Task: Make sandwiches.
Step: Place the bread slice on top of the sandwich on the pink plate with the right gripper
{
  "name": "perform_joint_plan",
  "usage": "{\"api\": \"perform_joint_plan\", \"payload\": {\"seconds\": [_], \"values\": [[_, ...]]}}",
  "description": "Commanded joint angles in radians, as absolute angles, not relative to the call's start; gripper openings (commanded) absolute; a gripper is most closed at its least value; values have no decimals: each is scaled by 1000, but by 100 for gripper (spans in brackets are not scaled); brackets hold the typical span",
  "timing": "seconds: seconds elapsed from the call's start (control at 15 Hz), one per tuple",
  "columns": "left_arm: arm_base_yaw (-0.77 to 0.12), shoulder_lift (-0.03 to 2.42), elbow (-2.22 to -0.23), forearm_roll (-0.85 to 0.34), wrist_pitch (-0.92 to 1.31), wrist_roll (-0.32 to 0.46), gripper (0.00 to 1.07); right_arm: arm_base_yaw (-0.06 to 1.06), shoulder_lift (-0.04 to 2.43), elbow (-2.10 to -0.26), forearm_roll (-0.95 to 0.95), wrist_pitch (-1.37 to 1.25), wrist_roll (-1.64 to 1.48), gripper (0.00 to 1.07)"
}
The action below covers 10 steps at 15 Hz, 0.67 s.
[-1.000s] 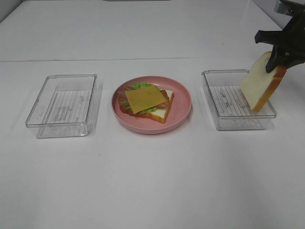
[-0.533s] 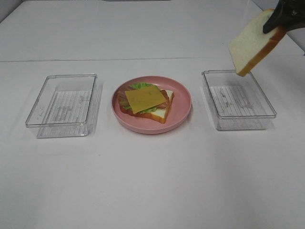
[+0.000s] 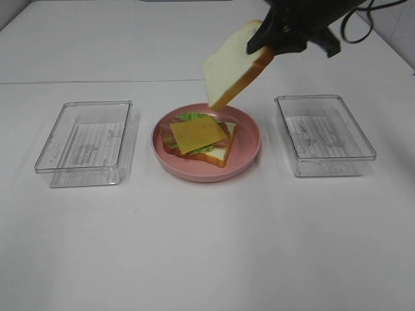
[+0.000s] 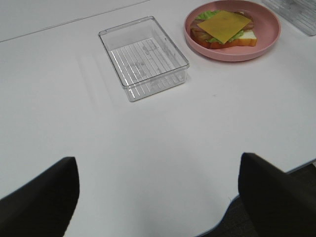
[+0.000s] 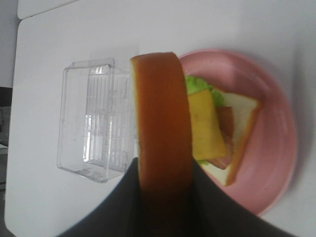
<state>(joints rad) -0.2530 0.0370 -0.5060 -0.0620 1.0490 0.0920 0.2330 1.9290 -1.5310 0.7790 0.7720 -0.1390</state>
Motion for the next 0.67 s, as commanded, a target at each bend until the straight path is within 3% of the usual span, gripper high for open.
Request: {"api": "perform_joint_plan", "payload": {"seconds": [0.07,0.2,0.67], "values": [[-255,32,-501,-65,1040,85,83,272,1956,-1493,861,695,-150,0],[-255,32,-501,-65,1040,85,83,306,2026,-1412,1091,581,-235,0],[-255,32,-501,-65,1040,85,83,306,2154,-1398,1331,609,-351,0]]}}
